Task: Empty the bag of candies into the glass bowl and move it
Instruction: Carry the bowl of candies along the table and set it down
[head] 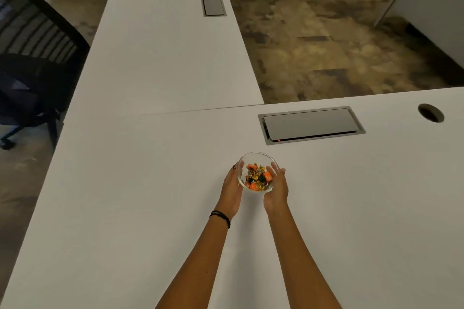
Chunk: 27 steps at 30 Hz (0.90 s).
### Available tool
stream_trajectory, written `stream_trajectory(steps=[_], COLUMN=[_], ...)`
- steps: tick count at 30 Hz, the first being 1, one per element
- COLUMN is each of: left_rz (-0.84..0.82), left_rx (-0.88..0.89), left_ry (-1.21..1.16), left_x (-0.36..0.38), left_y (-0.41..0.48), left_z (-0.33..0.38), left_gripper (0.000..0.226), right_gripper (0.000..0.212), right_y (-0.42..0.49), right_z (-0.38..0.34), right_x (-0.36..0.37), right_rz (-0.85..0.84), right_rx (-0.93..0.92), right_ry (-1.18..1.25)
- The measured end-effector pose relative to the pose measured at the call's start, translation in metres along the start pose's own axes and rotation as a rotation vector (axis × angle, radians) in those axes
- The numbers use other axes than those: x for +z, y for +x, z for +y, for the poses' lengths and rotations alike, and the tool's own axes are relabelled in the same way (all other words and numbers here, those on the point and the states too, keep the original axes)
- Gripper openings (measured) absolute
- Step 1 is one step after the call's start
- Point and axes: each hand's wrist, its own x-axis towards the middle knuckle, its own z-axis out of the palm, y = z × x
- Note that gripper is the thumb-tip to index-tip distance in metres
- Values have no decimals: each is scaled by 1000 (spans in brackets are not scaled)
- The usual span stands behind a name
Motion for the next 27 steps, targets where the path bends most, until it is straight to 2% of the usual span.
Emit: stream_trajectory(steps=[5, 14, 17, 22, 27], left_rz=[41, 126, 155, 180, 207], left_rx=[-42, -71, -75, -99, -88], left_ry=[22, 35, 32, 45, 143], left_x=[8, 12, 11, 12, 13], left_y=[12, 19, 21, 22, 17], left_z=[-19, -38, -44, -43, -34], left_gripper=[33, 34, 33, 23, 33], right_gripper=[42, 30, 31, 36, 23], right_y=[19, 38, 38, 38, 36], right_z=[8, 13, 15, 18, 12], right_x=[-18, -30, -31, -34, -37], right_rz=[29, 59, 69, 64, 97], right_rx=[31, 91, 113, 75, 11], right_ry=[-15, -31, -27, -49, -197])
